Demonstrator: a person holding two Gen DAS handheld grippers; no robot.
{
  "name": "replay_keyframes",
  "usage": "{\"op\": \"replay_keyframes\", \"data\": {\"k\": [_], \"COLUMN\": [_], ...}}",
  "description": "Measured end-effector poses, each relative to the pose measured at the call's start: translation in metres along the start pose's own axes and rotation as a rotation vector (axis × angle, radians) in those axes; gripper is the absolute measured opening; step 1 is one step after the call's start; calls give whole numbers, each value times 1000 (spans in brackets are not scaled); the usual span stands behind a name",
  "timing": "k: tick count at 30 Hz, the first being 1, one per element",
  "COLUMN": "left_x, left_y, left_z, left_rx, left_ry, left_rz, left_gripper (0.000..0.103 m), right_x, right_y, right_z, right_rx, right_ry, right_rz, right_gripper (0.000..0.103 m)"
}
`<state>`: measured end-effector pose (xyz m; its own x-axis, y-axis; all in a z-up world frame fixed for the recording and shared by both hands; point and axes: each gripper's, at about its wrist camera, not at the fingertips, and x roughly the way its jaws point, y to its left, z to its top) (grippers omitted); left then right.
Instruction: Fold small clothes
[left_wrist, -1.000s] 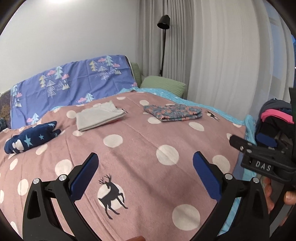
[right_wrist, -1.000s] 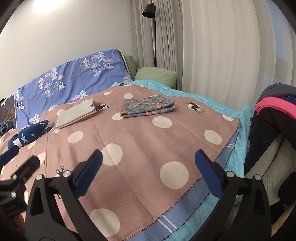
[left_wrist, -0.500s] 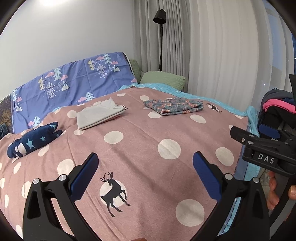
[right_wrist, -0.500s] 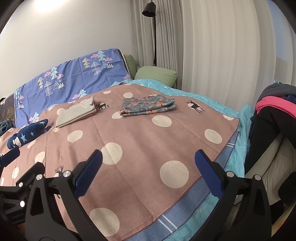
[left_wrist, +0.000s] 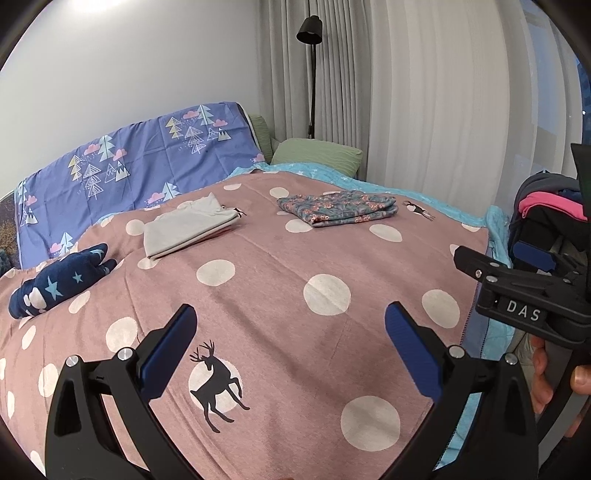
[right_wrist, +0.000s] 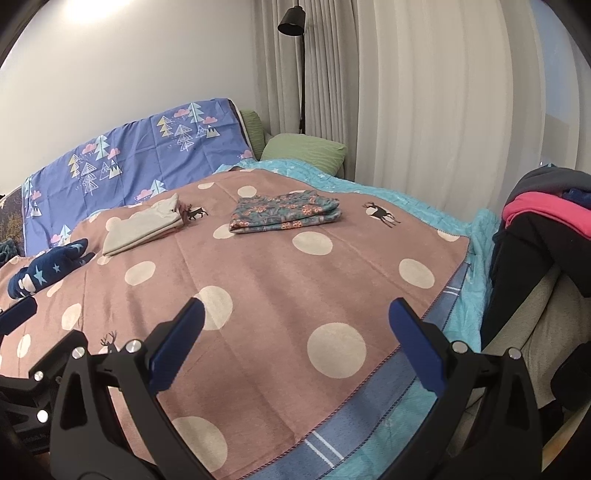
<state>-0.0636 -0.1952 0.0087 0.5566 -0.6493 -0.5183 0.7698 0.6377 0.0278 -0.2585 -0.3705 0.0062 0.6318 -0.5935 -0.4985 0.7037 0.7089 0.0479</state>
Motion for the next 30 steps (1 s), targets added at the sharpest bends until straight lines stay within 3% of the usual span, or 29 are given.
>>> {"op": "replay_keyframes", "data": {"k": [30], "left_x": [0], "left_y": [4], "left_z": [-5], "left_rx": [-13], "left_ry": [8], "left_rz": [0], "left_gripper": [102], "right_x": [1], "right_y": [6], "right_z": [-3], "right_rx": [-17], "right_ry": [11], "right_rz": [12], "right_gripper": [101]}}
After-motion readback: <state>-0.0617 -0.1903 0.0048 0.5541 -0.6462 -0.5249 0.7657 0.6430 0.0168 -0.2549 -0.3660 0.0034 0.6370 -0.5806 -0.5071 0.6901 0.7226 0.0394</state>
